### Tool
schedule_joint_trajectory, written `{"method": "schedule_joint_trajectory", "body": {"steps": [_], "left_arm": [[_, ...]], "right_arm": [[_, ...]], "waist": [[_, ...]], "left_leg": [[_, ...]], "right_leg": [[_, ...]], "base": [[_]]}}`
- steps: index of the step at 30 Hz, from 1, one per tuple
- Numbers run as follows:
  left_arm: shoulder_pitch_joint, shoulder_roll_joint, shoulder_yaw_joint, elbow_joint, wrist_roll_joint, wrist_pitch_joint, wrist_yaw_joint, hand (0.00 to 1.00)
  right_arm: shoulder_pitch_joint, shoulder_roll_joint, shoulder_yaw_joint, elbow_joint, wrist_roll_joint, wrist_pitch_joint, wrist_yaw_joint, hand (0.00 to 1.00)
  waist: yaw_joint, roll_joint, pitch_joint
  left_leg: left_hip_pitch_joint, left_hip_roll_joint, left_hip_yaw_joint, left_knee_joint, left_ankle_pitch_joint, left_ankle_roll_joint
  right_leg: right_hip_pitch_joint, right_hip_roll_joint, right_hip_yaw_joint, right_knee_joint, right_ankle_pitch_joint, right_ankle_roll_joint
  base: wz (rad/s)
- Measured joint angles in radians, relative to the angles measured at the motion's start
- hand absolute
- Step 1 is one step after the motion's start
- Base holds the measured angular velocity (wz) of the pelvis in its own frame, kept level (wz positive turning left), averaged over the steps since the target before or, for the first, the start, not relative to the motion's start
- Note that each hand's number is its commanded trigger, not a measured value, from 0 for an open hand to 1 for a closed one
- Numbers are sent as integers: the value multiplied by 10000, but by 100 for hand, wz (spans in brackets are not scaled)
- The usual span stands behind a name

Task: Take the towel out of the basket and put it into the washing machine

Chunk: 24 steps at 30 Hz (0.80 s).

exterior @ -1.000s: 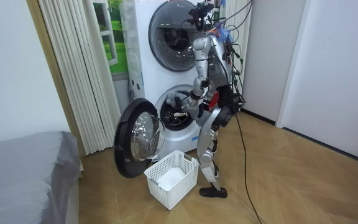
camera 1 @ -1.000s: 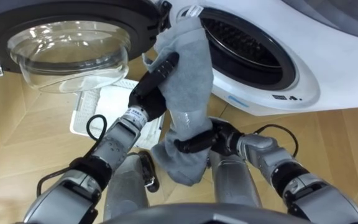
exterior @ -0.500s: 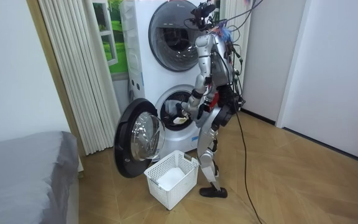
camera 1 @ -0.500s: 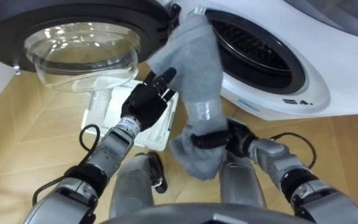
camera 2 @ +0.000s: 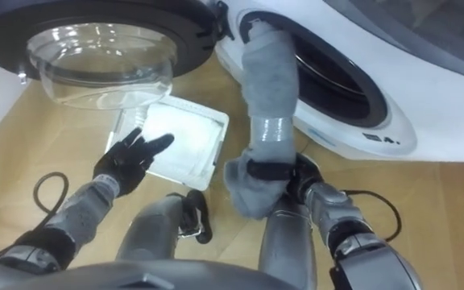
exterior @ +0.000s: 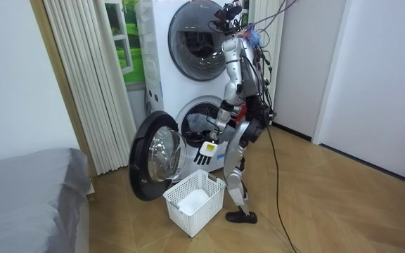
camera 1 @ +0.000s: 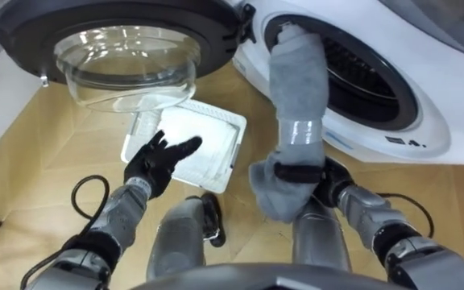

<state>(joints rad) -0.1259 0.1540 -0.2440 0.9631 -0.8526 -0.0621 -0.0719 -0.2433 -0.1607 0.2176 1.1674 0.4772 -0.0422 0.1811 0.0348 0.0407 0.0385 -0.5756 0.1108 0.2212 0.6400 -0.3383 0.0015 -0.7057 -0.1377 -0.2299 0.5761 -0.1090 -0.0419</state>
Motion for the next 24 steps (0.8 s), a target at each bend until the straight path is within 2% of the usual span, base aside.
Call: {"method": "schedule_joint_trajectory", "body": {"steps": [5, 8, 11, 13, 14, 15, 21, 22, 23, 24], "left_arm": [[272, 15, 411, 15, 1238, -41, 643, 0], [502, 180, 448, 32, 1929, -42, 1012, 0], [687, 254, 685, 103, 2368, -27, 1243, 0], [811, 293, 821, 271, 2382, -20, 1457, 0], [864, 328, 814, 278, 2380, -20, 1500, 0], [965, 413, 815, 293, 2380, -19, 1521, 0], [1244, 761, 876, 376, 2697, -30, 1586, 0], [1362, 808, 999, 324, 2696, -42, 1633, 0], [1438, 808, 1136, 278, 2704, -41, 1704, 0], [1510, 829, 1364, 243, 2779, -43, 1837, 0]], "right_arm": [[-200, -267, -1075, 80, 312, 5, -679, 100], [-342, -717, -1379, 108, 558, 4, -1019, 100], [-649, -1264, -2022, 441, 1444, 103, -1325, 100], [-842, -1711, -2207, 478, 1902, 240, -1639, 100], [-877, -1807, -2189, 488, 1934, 268, -1653, 100], [-922, -1882, -2071, 492, 1941, 490, -1546, 100], [-1243, -1984, -2038, 488, 2378, 1108, -1652, 100], [-1390, -1988, -2050, 485, 2594, 1229, -1730, 96], [-1478, -1990, -2066, 434, 2708, 1342, -1808, 87], [-1661, -1994, -2103, 357, 2919, 1618, -1981, 62]], "waist": [[20, 16, -1], [13, 1, -5], [54, -28, 2], [16, -184, 19], [13, -240, 21], [18, -334, 20], [17, -594, 21], [16, -632, 40], [-4, -676, 34], [-39, -749, 49]], "left_leg": [[-91, -191, -128, 0, 48, 84], [-92, -246, -127, -5, 48, 100], [-155, -285, -124, -13, 47, 110], [-148, -339, -36, -9, 47, 109], [-146, -344, -4, -7, 46, 107], [-157, -333, 26, -7, 40, 96], [-415, -366, 61, 236, 15, 120], [-474, -366, 123, 308, -8, 155], [-506, -371, 168, 318, -15, 168], [-589, -378, 219, 348, -17, 191]], "right_leg": [[-79, -247, -82, 184, -106, 63], [-120, -349, -170, 287, -167, 100], [-227, -376, -131, 359, -210, 110], [-377, -432, -8, 598, -338, 125], [-417, -440, 26, 649, -368, 119], [-474, -428, 53, 692, -394, 96], [-789, -504, 246, 990, -441, 88], [-876, -508, 329, 1045, -443, 97], [-949, -522, 386, 1084, -435, 103], [-1084, -558, 455, 1181, -429, 113]], "base": [[16], [7], [0], [0], [-5], [0], [1], [-5], [-8], [-6]]}}
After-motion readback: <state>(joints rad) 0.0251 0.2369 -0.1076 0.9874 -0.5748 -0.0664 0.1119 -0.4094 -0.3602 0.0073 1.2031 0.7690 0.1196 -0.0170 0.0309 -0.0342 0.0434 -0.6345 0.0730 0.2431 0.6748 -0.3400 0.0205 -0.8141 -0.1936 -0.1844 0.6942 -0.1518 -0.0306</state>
